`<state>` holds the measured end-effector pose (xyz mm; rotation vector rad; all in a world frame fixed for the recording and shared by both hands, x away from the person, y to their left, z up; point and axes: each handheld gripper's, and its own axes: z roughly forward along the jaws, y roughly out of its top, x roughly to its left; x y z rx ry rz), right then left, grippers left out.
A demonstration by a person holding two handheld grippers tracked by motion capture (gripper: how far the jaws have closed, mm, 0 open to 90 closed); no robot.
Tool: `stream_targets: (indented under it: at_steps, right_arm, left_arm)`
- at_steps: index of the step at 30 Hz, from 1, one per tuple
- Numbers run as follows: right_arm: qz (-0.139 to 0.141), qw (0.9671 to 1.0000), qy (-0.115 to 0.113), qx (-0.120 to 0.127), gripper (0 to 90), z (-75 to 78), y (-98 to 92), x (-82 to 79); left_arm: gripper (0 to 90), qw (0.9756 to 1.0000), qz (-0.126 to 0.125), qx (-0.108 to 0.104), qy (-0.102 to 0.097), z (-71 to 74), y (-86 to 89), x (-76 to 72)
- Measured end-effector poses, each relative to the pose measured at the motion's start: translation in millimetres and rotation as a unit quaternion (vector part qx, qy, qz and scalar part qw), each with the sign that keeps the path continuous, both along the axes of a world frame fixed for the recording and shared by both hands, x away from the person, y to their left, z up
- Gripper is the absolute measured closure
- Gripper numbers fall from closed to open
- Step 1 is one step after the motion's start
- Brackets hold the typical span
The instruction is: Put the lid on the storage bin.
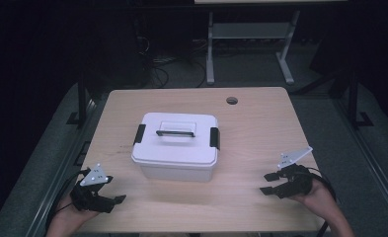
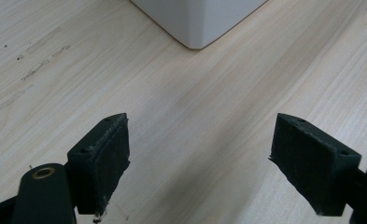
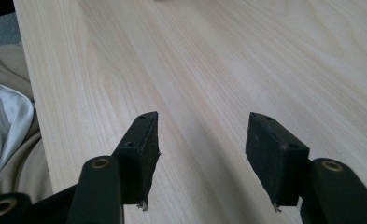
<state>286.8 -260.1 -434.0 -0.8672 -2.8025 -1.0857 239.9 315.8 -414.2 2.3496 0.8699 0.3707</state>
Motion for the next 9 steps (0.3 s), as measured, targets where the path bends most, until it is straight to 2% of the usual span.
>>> stream_targets:
  at_steps: [9]
  right_arm:
    - [0.006, 1.0000, -0.005, -0.002, 42.0, 2.2, 3.4, 0.9]
  left_arm:
    - [19.5, 1.0000, 0.000, -0.001, -0.003, 1.1, 0.1, 0.1]
